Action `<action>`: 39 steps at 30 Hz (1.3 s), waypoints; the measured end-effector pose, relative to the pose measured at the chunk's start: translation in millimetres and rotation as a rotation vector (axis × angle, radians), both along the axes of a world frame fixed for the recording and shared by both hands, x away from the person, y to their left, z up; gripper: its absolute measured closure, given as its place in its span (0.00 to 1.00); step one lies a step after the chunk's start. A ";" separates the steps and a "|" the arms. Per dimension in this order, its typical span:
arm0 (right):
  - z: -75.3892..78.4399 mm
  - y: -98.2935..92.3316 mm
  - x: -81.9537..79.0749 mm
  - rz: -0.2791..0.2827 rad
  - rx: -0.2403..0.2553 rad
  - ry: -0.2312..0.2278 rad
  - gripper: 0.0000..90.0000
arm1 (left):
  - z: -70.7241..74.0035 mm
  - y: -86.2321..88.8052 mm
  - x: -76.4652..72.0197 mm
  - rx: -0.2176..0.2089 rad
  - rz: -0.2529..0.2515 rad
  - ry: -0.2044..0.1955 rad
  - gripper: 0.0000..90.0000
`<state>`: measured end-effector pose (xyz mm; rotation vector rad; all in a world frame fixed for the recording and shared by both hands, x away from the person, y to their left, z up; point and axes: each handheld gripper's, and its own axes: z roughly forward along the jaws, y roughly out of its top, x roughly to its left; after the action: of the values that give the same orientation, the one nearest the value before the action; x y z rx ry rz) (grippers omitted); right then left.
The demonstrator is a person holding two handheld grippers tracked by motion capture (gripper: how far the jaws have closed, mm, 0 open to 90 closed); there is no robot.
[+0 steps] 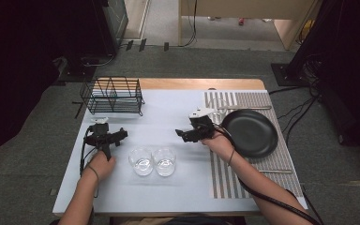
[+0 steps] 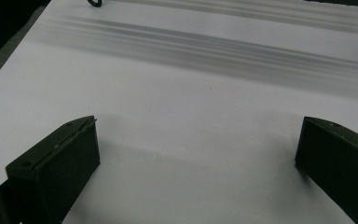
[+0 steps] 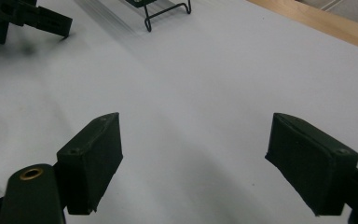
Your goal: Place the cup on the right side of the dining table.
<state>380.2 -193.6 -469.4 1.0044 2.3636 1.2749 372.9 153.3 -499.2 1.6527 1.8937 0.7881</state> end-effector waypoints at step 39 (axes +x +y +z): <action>-31.6 17.2 -0.6 0.088 -0.078 0.070 0.22 | -0.1 -0.1 0.0 0.000 0.000 -0.001 0.00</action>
<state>379.6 -176.4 -500.9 0.9463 2.5150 1.1855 372.9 153.2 -499.3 1.6513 1.8931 0.7891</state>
